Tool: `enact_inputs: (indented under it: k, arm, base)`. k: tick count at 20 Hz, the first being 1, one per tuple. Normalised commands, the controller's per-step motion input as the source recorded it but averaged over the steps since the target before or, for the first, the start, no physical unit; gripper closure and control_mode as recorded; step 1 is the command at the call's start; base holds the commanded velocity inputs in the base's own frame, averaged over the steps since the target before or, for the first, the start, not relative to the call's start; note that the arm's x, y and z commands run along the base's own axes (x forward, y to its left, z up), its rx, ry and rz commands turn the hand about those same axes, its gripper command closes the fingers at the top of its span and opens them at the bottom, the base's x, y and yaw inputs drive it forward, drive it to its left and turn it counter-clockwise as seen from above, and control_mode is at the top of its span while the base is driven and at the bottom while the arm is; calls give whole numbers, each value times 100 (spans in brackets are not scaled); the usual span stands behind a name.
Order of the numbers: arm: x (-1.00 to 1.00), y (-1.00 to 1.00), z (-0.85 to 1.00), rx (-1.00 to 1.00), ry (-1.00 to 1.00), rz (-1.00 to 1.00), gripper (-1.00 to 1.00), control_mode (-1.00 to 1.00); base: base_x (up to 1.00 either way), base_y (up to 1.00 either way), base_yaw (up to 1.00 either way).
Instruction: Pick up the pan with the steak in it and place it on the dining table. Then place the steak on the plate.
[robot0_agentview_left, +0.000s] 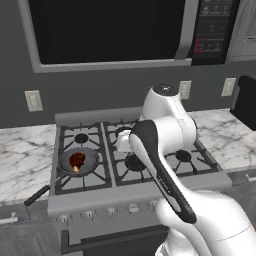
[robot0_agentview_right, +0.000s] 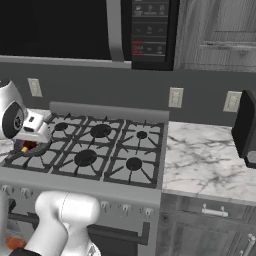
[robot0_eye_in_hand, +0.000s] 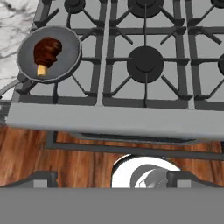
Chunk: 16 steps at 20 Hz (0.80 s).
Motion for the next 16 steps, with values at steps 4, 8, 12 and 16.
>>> enact_inputs:
  k: [4, 8, 12, 16]
  arm:
    - [-33, 93, -33, 1, 0, -7, -100, -100]
    - [-19, 100, -35, 0, 0, -9, -100, -100]
    - [-5, 100, -35, 0, 0, -11, -100, -100]
    - [2, 100, -35, 0, 0, -12, -100, -100]
  base:
    - [0, 0, 0]
    - [0, 0, 0]
    - [0, 0, 0]
    - [0, 0, 0]
